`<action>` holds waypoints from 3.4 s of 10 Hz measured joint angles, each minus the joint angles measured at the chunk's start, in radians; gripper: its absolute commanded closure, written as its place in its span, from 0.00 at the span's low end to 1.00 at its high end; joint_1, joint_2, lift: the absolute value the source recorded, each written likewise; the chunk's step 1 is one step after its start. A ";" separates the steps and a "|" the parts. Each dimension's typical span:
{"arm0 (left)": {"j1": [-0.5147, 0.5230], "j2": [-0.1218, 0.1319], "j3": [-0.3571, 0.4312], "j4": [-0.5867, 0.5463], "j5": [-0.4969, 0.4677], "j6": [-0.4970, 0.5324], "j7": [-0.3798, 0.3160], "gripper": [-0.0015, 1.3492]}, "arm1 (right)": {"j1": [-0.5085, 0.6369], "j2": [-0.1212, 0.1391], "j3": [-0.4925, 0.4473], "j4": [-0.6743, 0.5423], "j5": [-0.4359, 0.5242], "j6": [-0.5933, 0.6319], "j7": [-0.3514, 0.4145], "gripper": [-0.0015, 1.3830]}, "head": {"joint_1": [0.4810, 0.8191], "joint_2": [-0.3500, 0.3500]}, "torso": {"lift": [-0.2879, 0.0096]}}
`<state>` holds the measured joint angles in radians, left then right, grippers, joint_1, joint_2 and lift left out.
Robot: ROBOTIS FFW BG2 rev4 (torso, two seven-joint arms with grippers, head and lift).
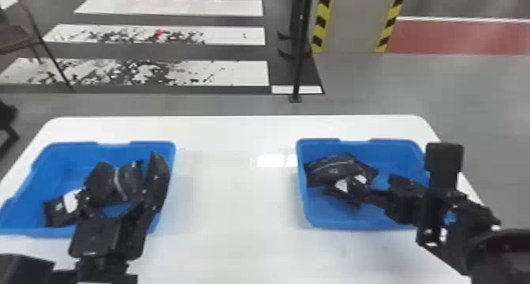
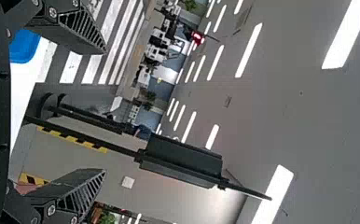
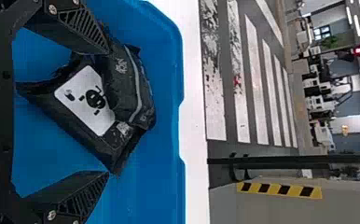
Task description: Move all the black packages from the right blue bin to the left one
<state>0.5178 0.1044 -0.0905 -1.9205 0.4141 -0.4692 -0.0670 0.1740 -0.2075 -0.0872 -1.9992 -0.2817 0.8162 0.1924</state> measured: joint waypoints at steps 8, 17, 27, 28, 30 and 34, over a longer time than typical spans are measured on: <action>0.000 0.002 0.007 0.000 0.008 0.025 -0.016 0.12 | -0.089 -0.004 0.058 0.103 -0.020 0.026 -0.033 0.08 | 0.63 0.50 | 0.45; 0.005 0.001 0.016 0.000 0.012 0.030 -0.025 0.13 | -0.248 -0.012 0.142 0.288 -0.032 -0.050 -0.031 0.23 | 0.63 0.54 | 0.45; 0.007 -0.002 0.027 0.000 0.044 0.031 -0.040 0.16 | -0.302 -0.036 0.179 0.368 -0.088 -0.026 0.025 0.86 | 0.63 0.58 | 0.45; 0.007 -0.002 0.029 0.000 0.046 0.027 -0.040 0.16 | -0.287 -0.035 0.169 0.356 -0.108 -0.056 0.024 0.86 | 0.63 0.59 | 0.45; 0.007 -0.003 0.033 0.000 0.048 0.025 -0.040 0.16 | -0.267 -0.033 0.142 0.345 -0.149 -0.100 0.024 0.86 | 0.63 0.58 | 0.45; 0.007 -0.006 0.031 0.000 0.059 0.015 -0.037 0.16 | -0.196 -0.032 0.039 0.255 -0.220 -0.107 0.033 0.86 | 0.63 0.54 | 0.45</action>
<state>0.5252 0.0982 -0.0593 -1.9205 0.4735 -0.4543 -0.1042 -0.0224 -0.2392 -0.0484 -1.7441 -0.5021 0.7093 0.2249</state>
